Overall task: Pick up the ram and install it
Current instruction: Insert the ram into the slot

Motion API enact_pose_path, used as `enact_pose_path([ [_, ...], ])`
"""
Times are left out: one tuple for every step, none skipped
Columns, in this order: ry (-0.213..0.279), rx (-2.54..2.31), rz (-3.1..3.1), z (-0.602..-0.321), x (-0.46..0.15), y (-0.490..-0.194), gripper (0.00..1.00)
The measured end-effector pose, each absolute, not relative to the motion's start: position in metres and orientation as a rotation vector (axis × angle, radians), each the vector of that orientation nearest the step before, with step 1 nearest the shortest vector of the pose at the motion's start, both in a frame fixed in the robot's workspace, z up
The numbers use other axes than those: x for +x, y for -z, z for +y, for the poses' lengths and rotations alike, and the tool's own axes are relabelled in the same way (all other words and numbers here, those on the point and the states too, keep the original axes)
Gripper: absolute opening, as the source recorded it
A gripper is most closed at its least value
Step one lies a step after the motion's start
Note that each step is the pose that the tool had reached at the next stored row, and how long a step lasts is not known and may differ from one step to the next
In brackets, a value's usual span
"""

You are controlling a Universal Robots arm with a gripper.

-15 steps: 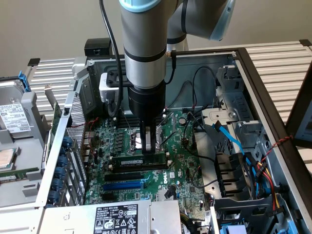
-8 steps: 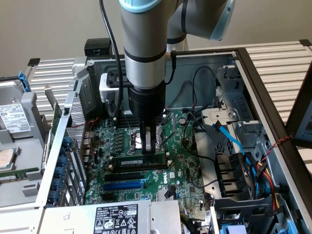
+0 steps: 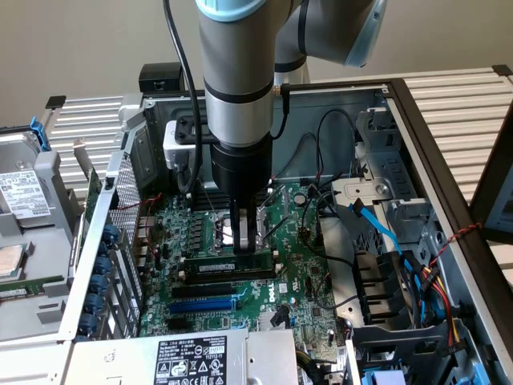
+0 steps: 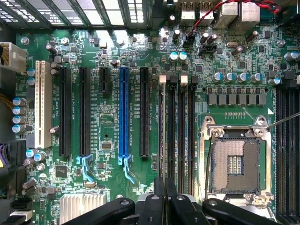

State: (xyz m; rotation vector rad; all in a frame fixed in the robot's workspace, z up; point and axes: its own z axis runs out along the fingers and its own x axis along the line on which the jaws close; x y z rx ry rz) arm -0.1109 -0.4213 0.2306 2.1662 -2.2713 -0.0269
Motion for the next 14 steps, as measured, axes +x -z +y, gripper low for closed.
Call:
enact_pose_path([
  [0.027,2.166,-2.271,-0.4213,-0.1109,-0.2306,0.12],
  [0.027,2.166,-2.271,-0.4213,-0.1109,-0.2306,0.12],
  [0.027,2.166,-2.271,-0.4213,-0.1109,-0.2306,0.12],
  [0.027,2.166,-2.271,-0.4213,-0.1109,-0.2306,0.12],
  [0.027,2.166,-2.271,-0.4213,-0.1109,-0.2306,0.12],
  [0.027,2.166,-2.271,-0.4213,-0.1109,-0.2306,0.14],
  [0.027,2.166,-2.271,-0.4213,-0.1109,-0.2306,0.14],
  [0.027,2.166,-2.271,-0.4213,-0.1109,-0.2306,0.14],
  [0.027,2.166,-2.271,-0.4213,-0.1109,-0.2306,0.20],
  [0.027,2.166,-2.271,-0.4213,-0.1109,-0.2306,0.20],
  [0.027,2.166,-2.271,-0.4213,-0.1109,-0.2306,0.20],
  [0.027,2.166,-2.271,-0.4213,-0.1109,-0.2306,0.20],
  [0.027,2.166,-2.271,-0.4213,-0.1109,-0.2306,0.20],
  [0.027,2.166,-2.271,-0.4213,-0.1109,-0.2306,0.20],
])
